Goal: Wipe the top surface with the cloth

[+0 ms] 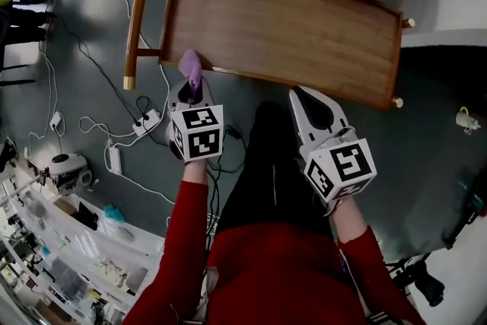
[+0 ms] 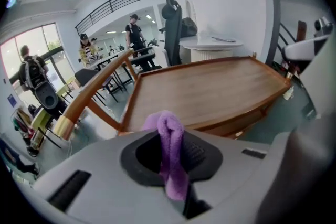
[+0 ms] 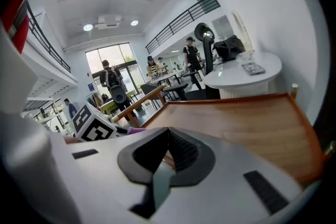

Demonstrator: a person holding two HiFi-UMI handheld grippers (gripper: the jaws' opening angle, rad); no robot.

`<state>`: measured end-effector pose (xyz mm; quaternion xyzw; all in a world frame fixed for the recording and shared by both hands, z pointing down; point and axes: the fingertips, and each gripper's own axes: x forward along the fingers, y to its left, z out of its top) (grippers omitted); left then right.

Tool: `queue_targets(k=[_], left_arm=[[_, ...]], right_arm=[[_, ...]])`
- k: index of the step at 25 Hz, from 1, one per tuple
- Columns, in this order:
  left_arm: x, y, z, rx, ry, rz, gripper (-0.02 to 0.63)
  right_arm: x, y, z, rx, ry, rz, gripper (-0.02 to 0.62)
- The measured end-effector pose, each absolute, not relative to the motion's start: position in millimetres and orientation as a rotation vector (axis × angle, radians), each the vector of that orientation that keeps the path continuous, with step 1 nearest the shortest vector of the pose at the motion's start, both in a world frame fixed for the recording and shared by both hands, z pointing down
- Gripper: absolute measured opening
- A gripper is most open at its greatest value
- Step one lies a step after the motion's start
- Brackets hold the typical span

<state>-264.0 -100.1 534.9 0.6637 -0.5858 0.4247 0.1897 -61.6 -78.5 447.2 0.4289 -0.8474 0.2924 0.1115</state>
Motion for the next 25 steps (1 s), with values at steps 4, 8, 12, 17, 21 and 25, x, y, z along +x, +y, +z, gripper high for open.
queue_targets(k=[4,8,12,17,21,25], left_arm=[[-204,-100,543,1.992,-1.453,1.174,0.052],[-124,-96,544,2.138,-1.228,1.163,0.052],[-41,-61,548,2.312,-0.963,1.192,0.052],[59,-16,555,2.442,-0.707,1.175,0.052],[122,-3,552,2.499,-0.546,1.153,0.052],[166,12,551,2.534,-0.409,1.154,0.052]], right_arm=[[-24,-72,450,1.413,-2.406,0.884,0.012],[20,-63,448,1.585,-2.298,0.912,0.012],[64,-23,456,1.788,-2.174,0.941,0.012],[121,22,466,1.974,-2.056,0.958,0.012],[155,42,463,2.081,-1.971,0.969,0.012],[180,60,461,2.174,-1.892,0.991,0.012]])
